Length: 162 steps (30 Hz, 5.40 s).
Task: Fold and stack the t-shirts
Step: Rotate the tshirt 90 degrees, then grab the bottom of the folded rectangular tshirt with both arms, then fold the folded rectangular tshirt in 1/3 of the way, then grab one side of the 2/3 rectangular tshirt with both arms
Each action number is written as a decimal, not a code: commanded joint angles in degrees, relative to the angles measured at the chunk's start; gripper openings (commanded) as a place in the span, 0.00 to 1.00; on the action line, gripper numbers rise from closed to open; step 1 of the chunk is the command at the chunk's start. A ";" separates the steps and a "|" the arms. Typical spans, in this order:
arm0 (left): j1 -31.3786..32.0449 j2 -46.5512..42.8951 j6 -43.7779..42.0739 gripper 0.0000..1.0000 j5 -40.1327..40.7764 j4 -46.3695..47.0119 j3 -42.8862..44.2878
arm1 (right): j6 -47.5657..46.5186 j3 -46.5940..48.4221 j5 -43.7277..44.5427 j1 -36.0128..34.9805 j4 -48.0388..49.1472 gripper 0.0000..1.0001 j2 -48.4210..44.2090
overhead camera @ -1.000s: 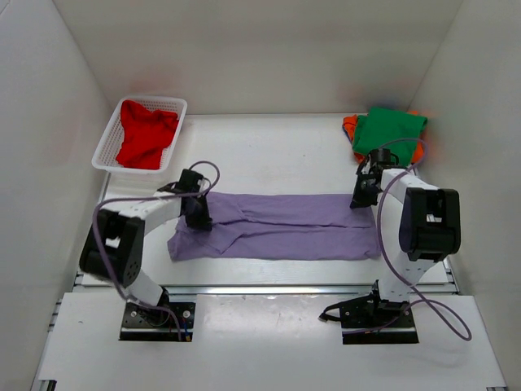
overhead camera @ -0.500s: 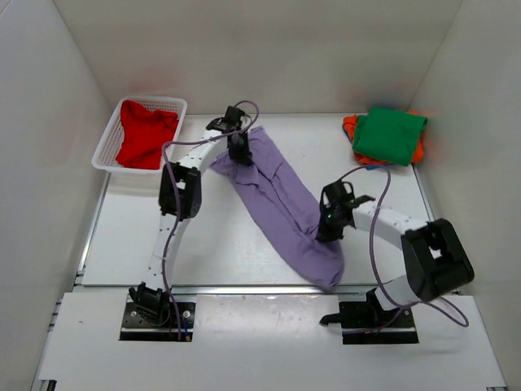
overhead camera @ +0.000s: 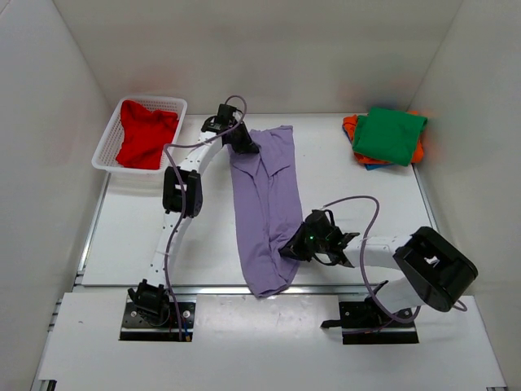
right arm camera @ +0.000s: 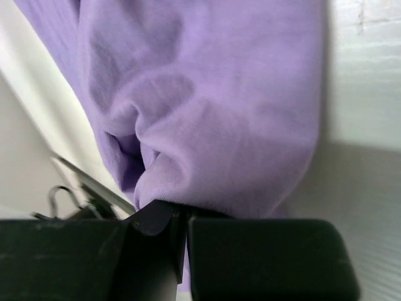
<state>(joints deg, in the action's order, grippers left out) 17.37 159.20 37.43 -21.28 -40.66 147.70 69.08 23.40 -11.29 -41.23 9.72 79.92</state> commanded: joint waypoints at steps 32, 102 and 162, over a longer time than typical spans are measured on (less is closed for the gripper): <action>-0.49 -17.49 -10.00 0.40 -4.57 -8.97 -0.90 | -37.08 -0.10 -9.28 17.57 -3.10 0.35 -22.43; 4.63 -89.16 -2.09 0.00 -0.69 17.90 -107.55 | -31.28 19.91 -28.52 19.25 -30.27 0.00 -2.07; -1.55 -69.63 7.75 0.51 -0.34 40.66 -106.74 | -28.03 23.45 -20.79 26.29 -10.15 0.54 22.30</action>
<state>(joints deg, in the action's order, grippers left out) 15.51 93.10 45.10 -22.92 -0.62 40.93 41.85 48.07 -36.25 -15.77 -2.00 100.42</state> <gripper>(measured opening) 0.513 0.535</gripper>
